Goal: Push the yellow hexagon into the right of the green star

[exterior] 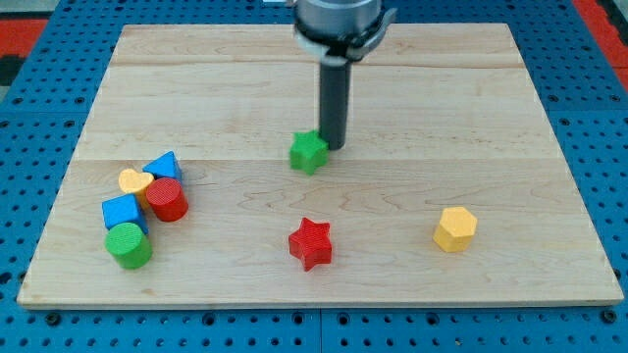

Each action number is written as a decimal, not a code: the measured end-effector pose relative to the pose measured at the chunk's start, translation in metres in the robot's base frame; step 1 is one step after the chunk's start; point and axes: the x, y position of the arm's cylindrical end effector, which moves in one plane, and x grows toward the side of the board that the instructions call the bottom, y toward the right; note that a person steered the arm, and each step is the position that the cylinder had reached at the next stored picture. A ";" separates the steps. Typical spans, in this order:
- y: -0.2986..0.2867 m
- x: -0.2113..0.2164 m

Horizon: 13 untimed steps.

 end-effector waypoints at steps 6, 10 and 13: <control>0.251 0.069; 0.028 0.077; 0.101 0.019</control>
